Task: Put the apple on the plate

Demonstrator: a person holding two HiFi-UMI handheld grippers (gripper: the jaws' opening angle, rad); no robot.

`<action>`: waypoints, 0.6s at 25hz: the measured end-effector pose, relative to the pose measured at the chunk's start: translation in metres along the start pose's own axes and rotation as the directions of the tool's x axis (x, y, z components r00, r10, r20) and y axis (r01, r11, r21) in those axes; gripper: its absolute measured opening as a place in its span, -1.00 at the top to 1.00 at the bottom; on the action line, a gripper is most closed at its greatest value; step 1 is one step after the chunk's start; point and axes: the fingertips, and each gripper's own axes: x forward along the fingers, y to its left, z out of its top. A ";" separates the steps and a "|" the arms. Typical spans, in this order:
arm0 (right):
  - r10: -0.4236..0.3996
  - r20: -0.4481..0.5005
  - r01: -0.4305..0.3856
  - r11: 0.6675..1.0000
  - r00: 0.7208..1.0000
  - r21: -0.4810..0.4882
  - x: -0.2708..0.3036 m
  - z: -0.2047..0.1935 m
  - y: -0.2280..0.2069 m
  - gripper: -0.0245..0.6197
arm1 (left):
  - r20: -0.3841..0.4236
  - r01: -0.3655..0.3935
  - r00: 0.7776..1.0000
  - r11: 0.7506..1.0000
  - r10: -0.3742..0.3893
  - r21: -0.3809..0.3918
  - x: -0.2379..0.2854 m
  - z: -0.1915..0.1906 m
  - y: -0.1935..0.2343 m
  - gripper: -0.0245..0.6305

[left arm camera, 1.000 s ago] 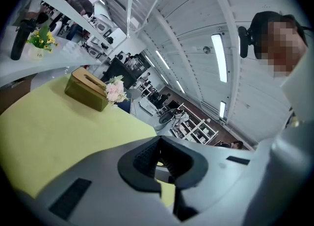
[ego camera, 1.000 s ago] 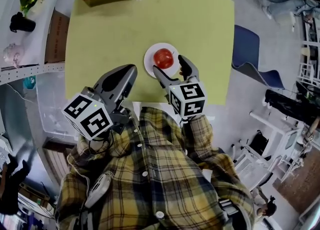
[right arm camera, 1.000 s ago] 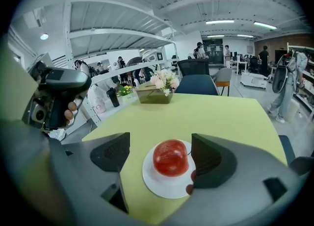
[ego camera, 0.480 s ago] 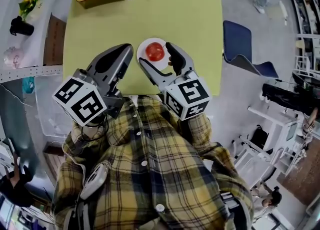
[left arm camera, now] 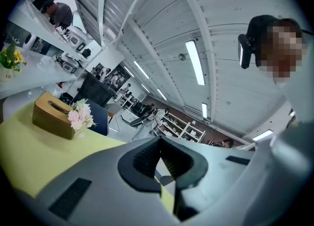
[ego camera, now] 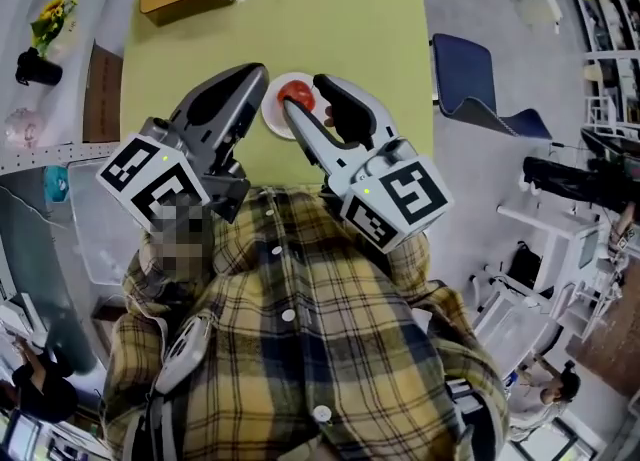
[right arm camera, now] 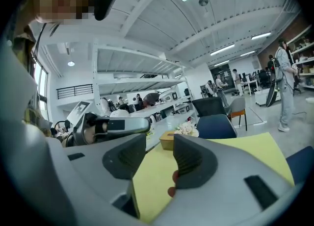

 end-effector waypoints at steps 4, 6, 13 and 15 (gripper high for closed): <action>-0.023 0.002 0.023 1.000 1.000 0.005 -0.002 0.002 -0.006 0.71 | 0.019 0.017 1.000 1.000 -0.017 0.014 0.002 0.008 -0.006 0.90; -0.033 0.016 0.033 0.999 0.999 0.010 -0.003 0.005 -0.008 0.86 | 0.023 0.019 1.000 1.000 -0.020 0.018 0.003 0.009 -0.007 0.90; -0.019 0.029 0.019 0.999 0.999 0.029 -0.004 0.006 -0.007 0.93 | 0.015 0.019 1.000 1.000 -0.019 0.024 0.002 0.005 -0.009 0.90; -0.021 0.024 0.020 1.000 0.999 0.023 -0.003 0.006 -0.008 0.93 | 0.014 0.021 1.000 0.999 -0.021 0.026 0.002 0.005 -0.009 0.90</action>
